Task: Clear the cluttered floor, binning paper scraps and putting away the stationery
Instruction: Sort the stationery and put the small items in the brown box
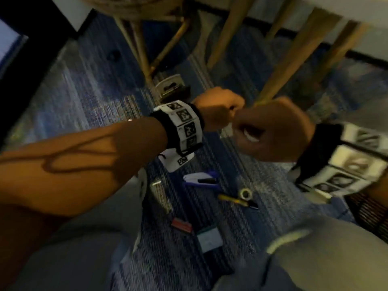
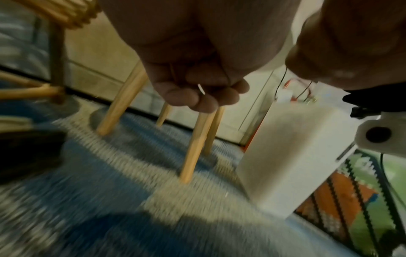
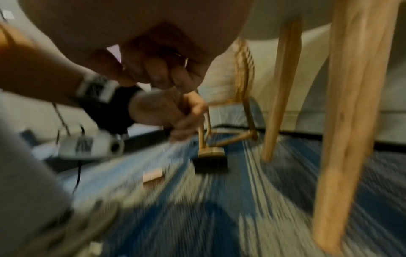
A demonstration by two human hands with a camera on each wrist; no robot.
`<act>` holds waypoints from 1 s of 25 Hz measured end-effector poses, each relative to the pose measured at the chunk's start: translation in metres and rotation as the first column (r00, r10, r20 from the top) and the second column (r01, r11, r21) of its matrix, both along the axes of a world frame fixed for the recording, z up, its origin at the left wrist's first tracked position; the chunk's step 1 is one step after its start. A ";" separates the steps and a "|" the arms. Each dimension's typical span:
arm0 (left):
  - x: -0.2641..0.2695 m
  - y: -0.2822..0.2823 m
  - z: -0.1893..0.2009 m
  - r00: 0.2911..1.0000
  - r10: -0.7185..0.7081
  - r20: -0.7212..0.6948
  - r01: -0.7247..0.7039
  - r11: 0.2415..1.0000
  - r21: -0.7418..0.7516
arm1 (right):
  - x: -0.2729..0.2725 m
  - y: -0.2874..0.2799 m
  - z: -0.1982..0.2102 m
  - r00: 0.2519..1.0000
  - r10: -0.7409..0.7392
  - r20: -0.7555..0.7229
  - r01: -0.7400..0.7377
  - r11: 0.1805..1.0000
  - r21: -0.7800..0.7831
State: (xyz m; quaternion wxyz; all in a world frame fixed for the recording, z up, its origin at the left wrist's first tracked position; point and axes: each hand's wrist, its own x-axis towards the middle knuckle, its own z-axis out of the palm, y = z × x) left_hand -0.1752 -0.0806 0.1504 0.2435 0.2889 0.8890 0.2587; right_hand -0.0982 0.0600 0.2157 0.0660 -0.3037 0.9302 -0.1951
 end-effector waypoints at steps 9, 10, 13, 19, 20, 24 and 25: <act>0.087 -0.054 -0.184 0.940 -0.087 0.330 0.239 0.857 -0.455 | 0.051 0.012 -0.230 0.738 -0.173 0.652 -0.426 0.631 0.649; 0.100 -0.054 -0.194 0.944 -0.115 0.308 0.260 0.835 -0.485 | 0.062 0.014 -0.238 0.749 -0.207 0.629 -0.393 0.625 0.674; 0.120 -0.054 -0.206 0.949 -0.198 0.243 0.299 0.806 -0.511 | 0.080 0.013 -0.249 0.705 -0.316 0.635 -0.300 0.678 0.671; 0.096 -0.056 -0.201 0.943 -0.168 0.287 0.313 0.742 -0.593 | 0.072 0.015 -0.260 0.746 -0.334 0.576 -0.196 0.718 0.668; 0.089 -0.057 -0.198 0.946 -0.149 0.288 0.298 0.752 -0.588 | 0.072 0.009 -0.260 0.752 -0.323 0.575 -0.180 0.738 0.650; 0.054 -0.069 -0.193 0.951 -0.051 0.305 0.222 0.799 -0.559 | 0.087 -0.033 -0.249 0.531 -0.165 0.831 -0.413 0.806 0.424; 0.044 -0.072 -0.186 0.940 -0.032 0.339 0.219 0.819 -0.530 | 0.099 -0.047 -0.244 0.461 -0.096 0.882 -0.504 0.790 0.349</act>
